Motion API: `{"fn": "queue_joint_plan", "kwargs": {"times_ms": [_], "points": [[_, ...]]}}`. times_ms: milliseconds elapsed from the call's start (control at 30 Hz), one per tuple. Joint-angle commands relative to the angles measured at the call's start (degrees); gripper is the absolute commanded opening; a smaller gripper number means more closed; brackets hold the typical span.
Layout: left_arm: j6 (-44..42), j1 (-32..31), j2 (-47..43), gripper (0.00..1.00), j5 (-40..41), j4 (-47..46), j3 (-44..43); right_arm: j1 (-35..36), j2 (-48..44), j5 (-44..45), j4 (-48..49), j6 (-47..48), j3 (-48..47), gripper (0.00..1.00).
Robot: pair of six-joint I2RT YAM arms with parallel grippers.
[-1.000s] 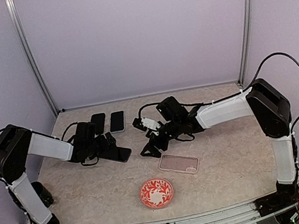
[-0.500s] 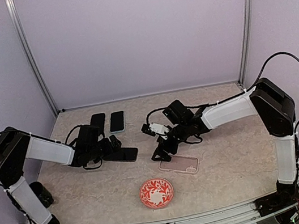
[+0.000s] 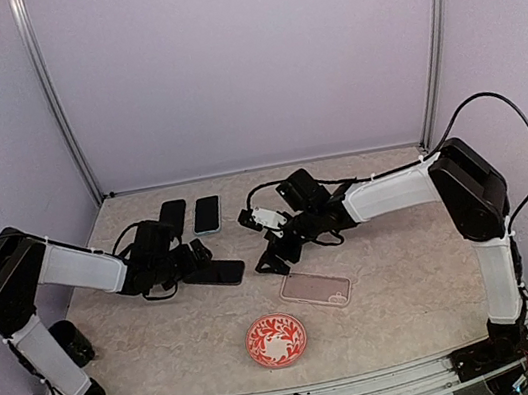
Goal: Put the phone into the phone case
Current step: Move the phone to the center of the board.
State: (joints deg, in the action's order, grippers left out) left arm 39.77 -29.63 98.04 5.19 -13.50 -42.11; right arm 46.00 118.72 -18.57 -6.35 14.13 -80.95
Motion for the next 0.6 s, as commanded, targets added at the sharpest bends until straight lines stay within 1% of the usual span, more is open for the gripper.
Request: {"fn": "queue_joint_plan", "kwargs": {"times_ms": [0,167,400,567], "points": [[-0.36,1.50,-4.89,0.99,2.68,4.37,-0.41,1.99,4.90,1.17,-0.08,0.14,-5.12,1.00],[-1.49,1.68,-8.30,0.99,5.72,7.05,-0.84,2.47,8.27,0.39,0.47,-1.33,-8.71,1.00],[-0.93,1.59,-12.20,0.99,6.44,9.05,-0.04,3.69,11.45,-0.61,0.48,-1.53,-11.26,1.00],[-0.42,1.59,-15.10,0.99,7.53,11.97,-1.13,4.25,13.52,-0.29,0.52,-1.73,-12.90,1.00]]}}
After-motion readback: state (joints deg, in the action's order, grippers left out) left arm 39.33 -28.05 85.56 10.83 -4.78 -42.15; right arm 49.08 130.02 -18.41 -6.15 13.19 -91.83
